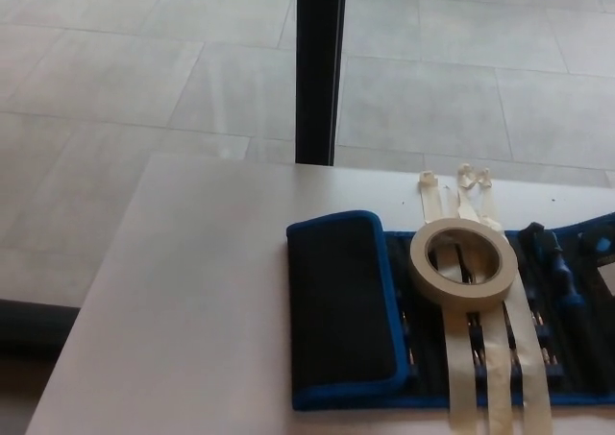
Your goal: The robot uses its right hand to open a black folded toolkit cover kept in the middle of the desk
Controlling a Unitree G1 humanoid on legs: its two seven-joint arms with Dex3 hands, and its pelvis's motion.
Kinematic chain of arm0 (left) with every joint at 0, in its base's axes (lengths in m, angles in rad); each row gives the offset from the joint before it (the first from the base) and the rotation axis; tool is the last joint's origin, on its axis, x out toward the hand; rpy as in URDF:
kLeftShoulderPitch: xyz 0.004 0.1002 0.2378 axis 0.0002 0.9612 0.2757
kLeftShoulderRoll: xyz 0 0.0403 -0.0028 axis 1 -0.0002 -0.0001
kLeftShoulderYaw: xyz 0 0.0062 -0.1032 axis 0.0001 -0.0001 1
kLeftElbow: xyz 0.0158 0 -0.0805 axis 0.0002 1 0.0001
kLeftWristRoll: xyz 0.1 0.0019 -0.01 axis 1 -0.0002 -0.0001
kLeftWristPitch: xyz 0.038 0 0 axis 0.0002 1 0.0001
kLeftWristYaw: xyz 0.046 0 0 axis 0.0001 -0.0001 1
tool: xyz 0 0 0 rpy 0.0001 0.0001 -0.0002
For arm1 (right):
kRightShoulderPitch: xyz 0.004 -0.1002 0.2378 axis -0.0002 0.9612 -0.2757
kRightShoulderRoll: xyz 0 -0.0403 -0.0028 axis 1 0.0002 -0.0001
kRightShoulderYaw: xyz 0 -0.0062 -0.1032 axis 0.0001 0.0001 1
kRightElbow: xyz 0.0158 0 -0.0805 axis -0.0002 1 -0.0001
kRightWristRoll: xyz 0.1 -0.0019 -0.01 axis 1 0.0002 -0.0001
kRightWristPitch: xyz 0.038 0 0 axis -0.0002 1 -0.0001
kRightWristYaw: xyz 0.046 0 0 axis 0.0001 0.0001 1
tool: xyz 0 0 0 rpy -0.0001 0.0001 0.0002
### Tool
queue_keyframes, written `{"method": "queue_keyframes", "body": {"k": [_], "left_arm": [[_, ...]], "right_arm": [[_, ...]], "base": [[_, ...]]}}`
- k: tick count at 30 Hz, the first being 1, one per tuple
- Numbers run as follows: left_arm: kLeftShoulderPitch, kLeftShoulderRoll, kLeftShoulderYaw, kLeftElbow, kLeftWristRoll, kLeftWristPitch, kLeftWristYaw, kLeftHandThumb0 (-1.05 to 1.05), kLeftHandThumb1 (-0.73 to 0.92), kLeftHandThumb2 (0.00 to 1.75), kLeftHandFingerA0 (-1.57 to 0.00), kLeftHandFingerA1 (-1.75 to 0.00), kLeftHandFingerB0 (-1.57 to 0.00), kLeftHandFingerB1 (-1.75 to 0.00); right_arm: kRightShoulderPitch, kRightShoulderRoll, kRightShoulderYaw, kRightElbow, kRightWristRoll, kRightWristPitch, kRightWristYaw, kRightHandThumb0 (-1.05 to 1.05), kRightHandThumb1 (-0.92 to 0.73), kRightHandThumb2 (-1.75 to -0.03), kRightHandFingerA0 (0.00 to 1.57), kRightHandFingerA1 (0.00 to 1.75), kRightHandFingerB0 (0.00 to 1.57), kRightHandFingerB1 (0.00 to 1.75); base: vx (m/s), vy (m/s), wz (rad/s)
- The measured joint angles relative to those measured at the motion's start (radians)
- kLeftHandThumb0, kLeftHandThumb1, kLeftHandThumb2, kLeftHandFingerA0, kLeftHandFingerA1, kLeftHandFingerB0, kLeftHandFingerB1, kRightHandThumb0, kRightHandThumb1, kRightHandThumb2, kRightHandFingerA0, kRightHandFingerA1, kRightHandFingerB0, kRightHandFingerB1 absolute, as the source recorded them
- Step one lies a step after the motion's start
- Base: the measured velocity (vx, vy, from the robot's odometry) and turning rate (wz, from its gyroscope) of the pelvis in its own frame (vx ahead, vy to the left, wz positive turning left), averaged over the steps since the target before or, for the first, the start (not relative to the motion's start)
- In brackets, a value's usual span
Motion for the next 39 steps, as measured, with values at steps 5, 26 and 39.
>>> {"method": "queue_keyframes", "body": {"k": [5, 26, 39], "left_arm": [[0.000, 0.000, 0.001, 0.000, 0.000, 0.000, -0.004, -0.33, -0.35, 0.83, -1.48, -1.43, -1.27, -1.34], [-0.001, 0.001, 0.011, 0.000, -0.001, 0.000, -0.008, -0.34, -0.30, 0.88, -1.48, -1.45, -1.34, -1.38], [0.004, 0.002, 0.023, 0.002, -0.010, 0.000, -0.008, -0.36, -0.26, 0.92, -1.48, -1.46, -1.46, -1.45]], "right_arm": [[0.027, -0.001, -0.110, 0.052, 0.065, 0.042, 0.031, -0.33, -0.66, -0.65, 0.93, 0.94, 0.73, 0.65], [-0.116, -0.194, -0.518, 0.206, 0.347, 0.255, 0.147, -0.57, -0.76, -0.68, 0.70, 1.57, 0.42, 0.86], [-0.147, -0.172, -0.730, 0.363, 0.527, 0.291, 0.117, -0.48, -0.74, -0.68, 0.88, 1.70, 0.60, 0.99]], "base": [[0.00, 0.000, 0.00], [0.00, 0.000, 0.00], [0.00, 0.000, 0.00]]}}
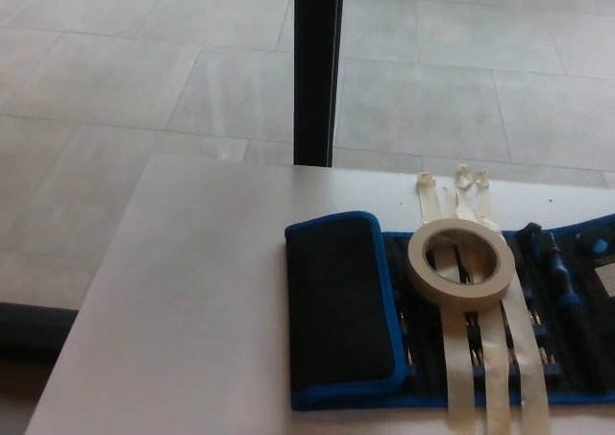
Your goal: The robot uses its right hand to open a black folded toolkit cover kept in the middle of the desk
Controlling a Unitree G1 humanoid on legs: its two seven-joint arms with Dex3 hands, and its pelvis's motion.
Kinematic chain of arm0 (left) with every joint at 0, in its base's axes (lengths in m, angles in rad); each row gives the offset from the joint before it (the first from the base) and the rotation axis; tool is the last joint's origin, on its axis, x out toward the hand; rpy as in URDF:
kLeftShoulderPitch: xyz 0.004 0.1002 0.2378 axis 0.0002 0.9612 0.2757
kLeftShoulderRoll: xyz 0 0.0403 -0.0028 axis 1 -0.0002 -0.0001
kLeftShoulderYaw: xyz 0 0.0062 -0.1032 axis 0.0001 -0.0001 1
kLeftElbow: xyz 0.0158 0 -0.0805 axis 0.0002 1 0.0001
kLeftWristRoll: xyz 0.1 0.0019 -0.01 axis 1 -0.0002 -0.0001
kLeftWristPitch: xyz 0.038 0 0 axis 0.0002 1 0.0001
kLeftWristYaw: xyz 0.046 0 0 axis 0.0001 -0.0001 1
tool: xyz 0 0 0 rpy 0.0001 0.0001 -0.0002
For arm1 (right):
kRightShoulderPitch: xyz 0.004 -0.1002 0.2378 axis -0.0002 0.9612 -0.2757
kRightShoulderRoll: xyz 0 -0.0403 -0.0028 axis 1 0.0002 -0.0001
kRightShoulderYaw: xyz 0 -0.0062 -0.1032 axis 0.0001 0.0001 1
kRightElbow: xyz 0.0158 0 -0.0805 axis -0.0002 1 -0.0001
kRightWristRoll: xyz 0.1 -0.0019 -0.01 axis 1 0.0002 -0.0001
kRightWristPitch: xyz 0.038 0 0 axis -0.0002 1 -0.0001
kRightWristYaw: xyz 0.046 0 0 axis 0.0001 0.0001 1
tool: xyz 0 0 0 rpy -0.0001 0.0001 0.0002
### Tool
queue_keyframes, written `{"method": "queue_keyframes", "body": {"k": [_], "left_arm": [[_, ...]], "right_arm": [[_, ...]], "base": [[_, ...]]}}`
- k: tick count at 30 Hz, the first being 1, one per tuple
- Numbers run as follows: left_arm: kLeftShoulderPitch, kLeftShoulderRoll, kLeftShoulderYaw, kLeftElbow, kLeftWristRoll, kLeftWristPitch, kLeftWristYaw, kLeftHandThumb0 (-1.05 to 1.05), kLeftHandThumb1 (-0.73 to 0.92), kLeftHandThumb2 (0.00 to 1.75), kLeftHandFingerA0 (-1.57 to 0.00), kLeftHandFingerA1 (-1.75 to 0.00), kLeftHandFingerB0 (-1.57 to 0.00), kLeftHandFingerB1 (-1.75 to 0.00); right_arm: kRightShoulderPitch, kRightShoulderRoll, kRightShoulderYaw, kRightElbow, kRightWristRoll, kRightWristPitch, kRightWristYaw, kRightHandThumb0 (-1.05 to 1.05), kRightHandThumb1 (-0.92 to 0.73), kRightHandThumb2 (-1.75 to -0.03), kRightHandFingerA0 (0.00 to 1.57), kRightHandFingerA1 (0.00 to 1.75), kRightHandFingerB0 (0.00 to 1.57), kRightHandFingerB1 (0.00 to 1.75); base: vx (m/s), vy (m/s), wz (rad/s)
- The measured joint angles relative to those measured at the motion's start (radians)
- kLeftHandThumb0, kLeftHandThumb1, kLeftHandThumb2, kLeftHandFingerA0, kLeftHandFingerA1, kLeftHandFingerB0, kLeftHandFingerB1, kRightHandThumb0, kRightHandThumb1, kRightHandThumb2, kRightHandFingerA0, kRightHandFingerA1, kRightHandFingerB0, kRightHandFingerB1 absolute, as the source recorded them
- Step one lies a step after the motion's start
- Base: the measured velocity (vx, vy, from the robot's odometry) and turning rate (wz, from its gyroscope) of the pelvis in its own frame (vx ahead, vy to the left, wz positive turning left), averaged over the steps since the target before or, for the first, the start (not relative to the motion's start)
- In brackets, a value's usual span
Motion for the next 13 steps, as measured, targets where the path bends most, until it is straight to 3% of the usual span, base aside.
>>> {"method": "queue_keyframes", "body": {"k": [3, 5, 6, 7, 8, 10, 11, 12, 13], "left_arm": [[0.005, 0.001, 0.005, 0.000, -0.005, 0.000, 0.000, -0.36, -0.25, 0.93, -1.50, -1.47, -1.42, -1.43], [0.008, 0.002, 0.007, 0.000, -0.007, 0.000, 0.000, -0.36, -0.26, 0.92, -1.55, -1.49, -1.40, -1.42], [0.011, 0.003, 0.008, 0.002, -0.008, 0.000, 0.000, -0.36, -0.26, 0.93, -1.57, -1.50, -1.44, -1.45], [0.013, 0.004, 0.009, 0.004, -0.008, 0.001, 0.000, -0.36, -0.24, 0.93, -1.55, -1.49, -1.39, -1.42], [0.015, 0.005, 0.012, 0.005, -0.010, 0.003, 0.001, -0.36, -0.25, 0.94, -1.57, -1.51, -1.38, -1.43], [0.018, 0.006, 0.018, 0.006, -0.011, 0.007, 0.002, -0.37, -0.27, 0.93, -1.57, -1.52, -1.32, -1.41], [0.018, 0.006, 0.021, 0.006, -0.013, 0.009, 0.002, -0.38, -0.27, 0.94, -1.57, -1.53, -1.30, -1.41], [0.019, 0.007, 0.022, 0.006, -0.014, 0.010, 0.002, -0.40, -0.28, 0.94, -1.57, -1.54, -1.32, -1.43], [0.020, 0.008, 0.024, 0.005, -0.016, 0.011, 0.002, -0.40, -0.28, 0.94, -1.57, -1.54, -1.32, -1.43]], "right_arm": [[-0.001, 0.005, -0.011, 0.030, 0.040, 0.000, -0.007, -0.48, -0.75, -0.69, 0.88, 1.70, 0.65, 0.96], [-0.001, 0.005, -0.014, 0.045, 0.064, 0.000, -0.010, -0.49, -0.77, -0.66, 0.93, 1.72, 0.67, 1.13], [-0.001, 0.005, -0.011, 0.050, 0.078, 0.000, -0.013, -0.50, -0.77, -0.69, 0.83, 1.69, 0.63, 1.09], [0.000, 0.007, -0.005, 0.049, 0.086, 0.000, -0.016, -0.48, -0.62, -1.06, 1.16, 1.33, 0.63, 0.90], [0.003, 0.013, 0.004, 0.039, 0.095, 0.001, -0.019, -0.51, -0.78, -0.69, 0.84, 1.71, 0.52, 0.96], [0.010, 0.024, 0.023, 0.016, 0.114, 0.003, -0.022, -0.50, -0.79, -0.69, 0.83, 1.67, 0.49, 0.88], [0.011, 0.026, 0.032, 0.012, 0.124, 0.002, -0.024, -0.52, -0.78, -0.70, 0.82, 1.65, 0.49, 0.96], [0.012, 0.027, 0.041, 0.011, 0.130, 0.003, -0.026, -0.49, -0.63, -1.06, 1.14, 1.33, 0.63, 0.91], [0.013, 0.027, 0.050, 0.012, 0.137, 0.003, -0.026, -0.49, -0.63, -1.06, 1.14, 1.33, 0.63, 0.91]], "base": [[0.00, 0.000, 0.00], [0.00, 0.000, 0.00], [0.00, 0.000, 0.00], [0.00, 0.000, 0.00], [0.00, 0.000, 0.00], [0.00, 0.000, 0.00], [0.00, 0.000, 0.00], [0.00, 0.000, 0.00], [0.00, 0.000, 0.00]]}}
